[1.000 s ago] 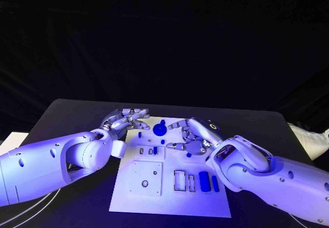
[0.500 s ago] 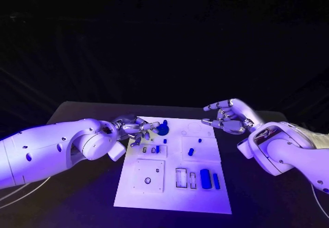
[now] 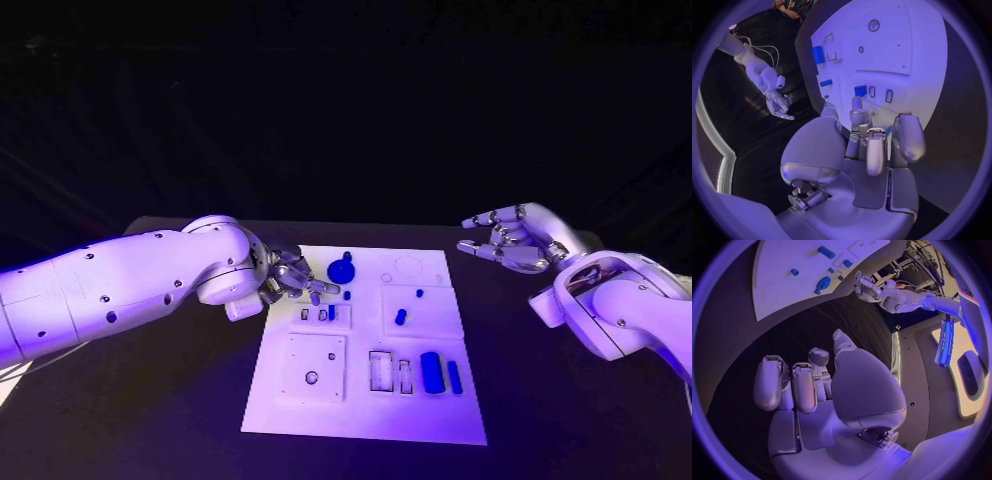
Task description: Assemble the parts on the task board
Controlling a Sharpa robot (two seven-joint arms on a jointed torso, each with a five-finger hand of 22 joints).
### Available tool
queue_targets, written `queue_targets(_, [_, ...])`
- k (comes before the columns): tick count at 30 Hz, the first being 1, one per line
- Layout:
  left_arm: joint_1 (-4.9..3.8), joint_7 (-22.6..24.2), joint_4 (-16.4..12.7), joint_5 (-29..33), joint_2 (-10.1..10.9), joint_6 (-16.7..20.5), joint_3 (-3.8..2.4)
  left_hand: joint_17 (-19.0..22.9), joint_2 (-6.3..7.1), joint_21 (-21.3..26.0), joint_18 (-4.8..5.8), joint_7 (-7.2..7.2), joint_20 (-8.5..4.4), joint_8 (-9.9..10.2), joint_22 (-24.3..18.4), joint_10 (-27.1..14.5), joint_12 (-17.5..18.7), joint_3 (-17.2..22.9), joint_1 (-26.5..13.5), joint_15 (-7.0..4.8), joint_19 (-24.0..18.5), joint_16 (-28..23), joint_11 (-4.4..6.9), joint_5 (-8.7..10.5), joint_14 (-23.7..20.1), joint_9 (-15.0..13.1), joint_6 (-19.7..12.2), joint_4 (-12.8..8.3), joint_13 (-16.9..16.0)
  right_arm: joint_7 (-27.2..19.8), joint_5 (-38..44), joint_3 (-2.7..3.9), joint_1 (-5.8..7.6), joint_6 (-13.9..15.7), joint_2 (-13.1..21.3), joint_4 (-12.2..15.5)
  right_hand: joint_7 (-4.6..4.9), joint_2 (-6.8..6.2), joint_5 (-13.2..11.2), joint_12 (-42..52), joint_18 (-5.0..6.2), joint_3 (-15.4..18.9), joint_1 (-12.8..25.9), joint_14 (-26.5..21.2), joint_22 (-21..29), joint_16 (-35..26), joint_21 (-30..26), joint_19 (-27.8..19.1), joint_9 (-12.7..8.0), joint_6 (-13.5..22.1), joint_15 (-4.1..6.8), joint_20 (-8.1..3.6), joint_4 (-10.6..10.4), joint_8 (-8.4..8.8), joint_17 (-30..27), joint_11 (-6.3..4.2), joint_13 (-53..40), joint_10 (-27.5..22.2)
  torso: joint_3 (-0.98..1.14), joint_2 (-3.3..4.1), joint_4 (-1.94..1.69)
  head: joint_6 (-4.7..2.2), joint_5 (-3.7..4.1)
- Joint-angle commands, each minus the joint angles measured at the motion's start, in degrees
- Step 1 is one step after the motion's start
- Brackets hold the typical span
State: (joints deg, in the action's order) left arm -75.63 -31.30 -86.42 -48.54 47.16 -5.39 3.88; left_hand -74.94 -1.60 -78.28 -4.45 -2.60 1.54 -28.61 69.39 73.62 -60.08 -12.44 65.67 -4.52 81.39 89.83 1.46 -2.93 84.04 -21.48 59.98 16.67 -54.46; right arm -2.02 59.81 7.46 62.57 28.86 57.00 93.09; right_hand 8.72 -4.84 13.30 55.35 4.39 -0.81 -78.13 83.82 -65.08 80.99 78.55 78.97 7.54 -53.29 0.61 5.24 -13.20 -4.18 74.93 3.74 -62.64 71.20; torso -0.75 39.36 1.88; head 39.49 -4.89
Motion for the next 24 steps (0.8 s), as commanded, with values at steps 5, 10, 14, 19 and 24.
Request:
queue_targets(5, [-0.41, -4.36, 1.98, -7.28, -2.92, -2.28, 0.01, -15.06, -1.19, -1.01, 0.62, 0.1, -0.15, -2.38, 1.6, 0.58, -2.06, -1.75, -0.15, -0.35, 0.46, 0.17, 0.01, 0.26, 5.96, -2.7, -1.8, 0.02, -2.39, -0.5, -1.02, 0.05, 0.06, -1.39, 0.03, -0.11, -0.08, 0.15, 0.41, 0.42, 0.47, 0.1, -0.37, 3.22, 0.02, -0.26, -0.34, -0.14, 0.13, -0.38, 0.28, -0.14, 0.36, -0.01, 2.71, -0.2, -0.15, 0.57, 0.13, 0.1, 0.03, 0.48, 0.43])
queue_targets(10, [-0.64, -5.13, 3.49, -8.9, -5.42, -2.29, 0.05, -15.06, -2.32, -2.13, 0.93, 0.2, -0.24, -3.95, 3.44, 1.42, -4.25, -3.37, -1.15, -0.43, 1.14, 0.17, 0.1, 0.26, 5.96, -4.66, -3.05, 0.0, -4.89, -0.07, -0.84, 0.05, 0.06, -1.5, 0.0, 0.21, -0.13, 0.2, 0.67, 1.52, 0.43, 0.19, -0.43, 3.27, -0.2, -0.23, -0.24, 0.0, 0.16, -0.48, 0.33, -0.19, 0.47, -0.03, 2.79, -0.25, -0.91, 1.28, 0.01, 0.17, 0.1, 0.93, 0.23])
queue_targets(14, [-0.71, -5.64, 4.11, -10.57, -6.4, -3.87, 0.06, -15.06, -2.67, -2.28, 0.97, 0.11, -0.21, -4.44, 3.7, 1.21, -4.39, -3.79, -0.48, -0.37, 1.14, 0.17, 0.03, 0.25, 5.96, -5.45, -3.81, -0.15, -5.11, 0.15, -0.48, 0.05, 0.06, -1.56, -0.04, 0.33, -0.14, 0.2, 0.76, 1.65, 0.43, 0.23, -0.46, 3.28, -0.19, -0.24, -0.25, 0.01, 0.17, -0.5, 0.35, -0.2, 0.53, -0.03, 2.79, -0.27, -0.99, 1.39, -0.05, 0.06, 0.14, 1.14, 0.2])
queue_targets(19, [-0.78, -6.15, 4.57, -12.62, -7.05, -7.07, 0.07, -15.06, -2.91, -2.39, 1.01, 0.02, -0.14, -4.63, 3.92, 1.07, -4.46, -3.92, 0.1, -0.29, 1.17, 0.17, -0.06, 0.24, 5.96, -5.87, -4.28, -0.18, -5.26, 0.33, -0.28, 0.05, 0.06, -1.59, 0.02, 0.46, -0.14, 0.2, 0.76, 1.65, 0.43, 0.23, -0.46, 3.28, -0.19, -0.24, -0.25, 0.01, 0.17, -0.5, 0.35, -0.2, 0.53, -0.03, 2.79, -0.27, -0.99, 1.39, -0.03, 0.07, -0.03, 1.39, 0.16])
queue_targets(24, [-0.82, -6.37, 4.74, -13.56, -7.28, -8.95, 0.06, -15.06, -3.13, -2.62, 1.08, 0.01, -0.11, -4.82, 4.33, 1.24, -4.87, -3.99, 0.35, -0.26, 1.31, 0.17, -0.09, 0.23, 5.96, -6.15, -4.41, -0.16, -5.75, 0.44, -0.44, 0.05, 0.06, -1.64, -0.03, 0.4, -0.14, 0.2, 0.76, 1.65, 0.43, 0.23, -0.46, 3.28, -0.19, -0.24, -0.25, 0.01, 0.17, -0.5, 0.35, -0.2, 0.53, -0.03, 2.79, -0.27, -0.99, 1.39, -0.06, 0.06, -0.1, 1.62, 0.12])
